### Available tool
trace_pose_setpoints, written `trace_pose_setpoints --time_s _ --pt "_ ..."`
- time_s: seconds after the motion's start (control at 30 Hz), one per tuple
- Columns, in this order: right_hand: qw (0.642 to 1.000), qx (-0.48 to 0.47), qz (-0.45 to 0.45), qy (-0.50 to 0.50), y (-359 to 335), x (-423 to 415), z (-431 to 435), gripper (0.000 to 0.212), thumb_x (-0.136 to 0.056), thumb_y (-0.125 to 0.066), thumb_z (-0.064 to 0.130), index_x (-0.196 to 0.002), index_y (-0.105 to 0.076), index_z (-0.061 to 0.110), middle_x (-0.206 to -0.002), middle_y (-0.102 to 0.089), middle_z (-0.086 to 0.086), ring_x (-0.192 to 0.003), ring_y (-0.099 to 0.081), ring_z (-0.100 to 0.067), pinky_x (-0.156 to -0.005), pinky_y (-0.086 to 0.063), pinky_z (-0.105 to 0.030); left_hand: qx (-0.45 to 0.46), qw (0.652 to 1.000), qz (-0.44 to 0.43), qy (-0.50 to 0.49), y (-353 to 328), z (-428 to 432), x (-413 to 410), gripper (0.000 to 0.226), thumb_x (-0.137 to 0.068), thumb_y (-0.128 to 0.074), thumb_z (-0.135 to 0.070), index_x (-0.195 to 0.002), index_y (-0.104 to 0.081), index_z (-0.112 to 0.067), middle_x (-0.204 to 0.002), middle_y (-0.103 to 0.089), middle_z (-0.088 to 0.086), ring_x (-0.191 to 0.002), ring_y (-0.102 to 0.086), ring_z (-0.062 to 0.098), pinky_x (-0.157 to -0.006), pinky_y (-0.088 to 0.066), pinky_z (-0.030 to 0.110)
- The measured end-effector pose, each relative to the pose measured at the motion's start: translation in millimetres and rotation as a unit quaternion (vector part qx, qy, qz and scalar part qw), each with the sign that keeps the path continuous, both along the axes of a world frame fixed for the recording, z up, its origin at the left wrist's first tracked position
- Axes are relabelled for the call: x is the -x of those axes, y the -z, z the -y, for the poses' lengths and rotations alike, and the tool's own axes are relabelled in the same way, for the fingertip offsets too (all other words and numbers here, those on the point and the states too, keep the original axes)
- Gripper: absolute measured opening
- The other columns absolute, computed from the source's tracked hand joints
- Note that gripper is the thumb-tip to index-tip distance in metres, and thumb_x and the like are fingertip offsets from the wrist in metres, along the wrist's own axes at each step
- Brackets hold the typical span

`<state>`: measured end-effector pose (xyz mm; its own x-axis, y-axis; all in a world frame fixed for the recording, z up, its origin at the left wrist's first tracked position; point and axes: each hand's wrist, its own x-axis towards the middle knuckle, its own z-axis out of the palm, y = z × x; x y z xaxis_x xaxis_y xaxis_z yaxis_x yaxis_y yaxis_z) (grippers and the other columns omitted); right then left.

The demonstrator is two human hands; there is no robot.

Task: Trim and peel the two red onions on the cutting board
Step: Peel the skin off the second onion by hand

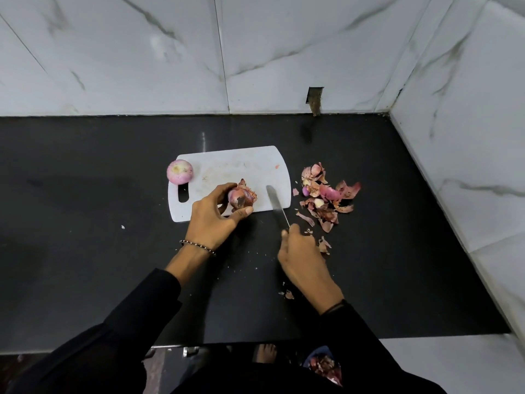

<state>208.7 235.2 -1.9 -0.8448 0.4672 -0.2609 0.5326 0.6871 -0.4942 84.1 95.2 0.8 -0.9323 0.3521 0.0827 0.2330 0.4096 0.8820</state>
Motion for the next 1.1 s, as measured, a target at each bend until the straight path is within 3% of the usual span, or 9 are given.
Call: trace_pose_setpoints --time_s 0.17,0.33,0.47,0.63,0.77,0.87,0.97,1.1 --pt "0.995 -0.035 0.002 0.093 -4 -3 -14 0.028 -0.106 -0.038 0.016 -0.131 -0.040 0.004 -0.114 -0.062 -0.020 -0.102 -0.063 -0.037 -0.074 -0.043 -0.039 -0.011 1.000 -0.002 -0.014 -1 6 -5 0.053 -0.074 -0.086 -0.024 -0.122 -0.064 -0.024 -0.107 -0.070 -0.010 -0.106 -0.065 0.004 -0.095 -0.054 0.030" --pt "0.997 -0.034 -0.057 0.045 -7 8 5 0.029 -0.100 -0.048 0.016 -0.127 -0.040 0.009 -0.122 -0.053 -0.018 -0.098 -0.064 -0.036 -0.075 -0.046 -0.041 -0.016 1.000 0.003 -0.012 0 4 -9 0.054 -0.073 -0.087 -0.025 -0.122 -0.065 -0.022 -0.107 -0.072 -0.009 -0.104 -0.066 0.003 -0.094 -0.055 0.033" --pt "0.998 -0.043 -0.048 0.008 3 20 23 0.042 -0.098 -0.056 0.018 -0.133 -0.036 0.010 -0.127 -0.045 -0.014 -0.109 -0.059 -0.033 -0.081 -0.050 -0.042 -0.035 0.999 0.013 0.007 -6 1 -12 0.055 -0.071 -0.088 -0.024 -0.122 -0.066 -0.023 -0.109 -0.072 -0.010 -0.105 -0.065 0.002 -0.093 -0.055 0.028" --pt "0.993 -0.093 -0.073 -0.025 3 22 14 0.037 -0.100 -0.054 0.026 -0.132 -0.046 0.010 -0.124 -0.056 -0.010 -0.117 -0.051 -0.027 -0.091 -0.046 -0.037 -0.072 0.993 0.065 0.074 -11 -1 -17 0.061 -0.069 -0.090 -0.017 -0.124 -0.065 -0.019 -0.114 -0.072 -0.006 -0.108 -0.066 0.003 -0.096 -0.054 0.027" --pt "0.978 0.024 -0.204 0.027 0 15 -4 0.011 -0.100 -0.057 0.024 -0.098 -0.059 0.013 -0.089 -0.063 -0.002 -0.085 -0.059 -0.015 -0.071 -0.047 -0.031 -0.113 0.983 0.102 0.105 -13 -10 -22 0.058 -0.070 -0.088 -0.009 -0.123 -0.066 -0.017 -0.114 -0.072 -0.005 -0.108 -0.067 0.007 -0.097 -0.054 0.030" --pt "0.957 0.089 -0.262 0.086 -9 4 -15 0.024 -0.104 -0.053 0.031 -0.085 -0.060 0.018 -0.069 -0.056 0.008 -0.064 -0.053 -0.002 -0.058 -0.036 -0.016 -0.136 0.974 0.130 0.128 -12 -20 -26 0.058 -0.071 -0.086 -0.004 -0.124 -0.065 -0.013 -0.117 -0.072 -0.002 -0.110 -0.068 0.011 -0.098 -0.053 0.031" --pt "0.933 0.164 -0.286 0.143 -21 -7 -26 0.035 -0.105 -0.042 0.047 -0.092 -0.066 0.024 -0.076 -0.064 0.004 -0.071 -0.059 -0.003 -0.064 -0.044 -0.014 -0.142 0.966 0.149 0.153 -10 -30 -30 0.060 -0.071 -0.085 -0.005 -0.127 -0.063 -0.011 -0.119 -0.071 0.001 -0.112 -0.067 0.014 -0.099 -0.053 0.033" --pt "0.915 0.230 -0.286 0.167 -22 -12 -40 0.034 -0.098 -0.050 0.058 -0.110 -0.070 0.034 -0.101 -0.072 0.011 -0.097 -0.066 -0.004 -0.089 -0.055 -0.030 -0.130 0.960 0.159 0.192 -10 -46 -36 0.062 -0.071 -0.086 -0.010 -0.129 -0.063 -0.017 -0.121 -0.071 -0.001 -0.114 -0.066 0.014 -0.100 -0.052 0.036"
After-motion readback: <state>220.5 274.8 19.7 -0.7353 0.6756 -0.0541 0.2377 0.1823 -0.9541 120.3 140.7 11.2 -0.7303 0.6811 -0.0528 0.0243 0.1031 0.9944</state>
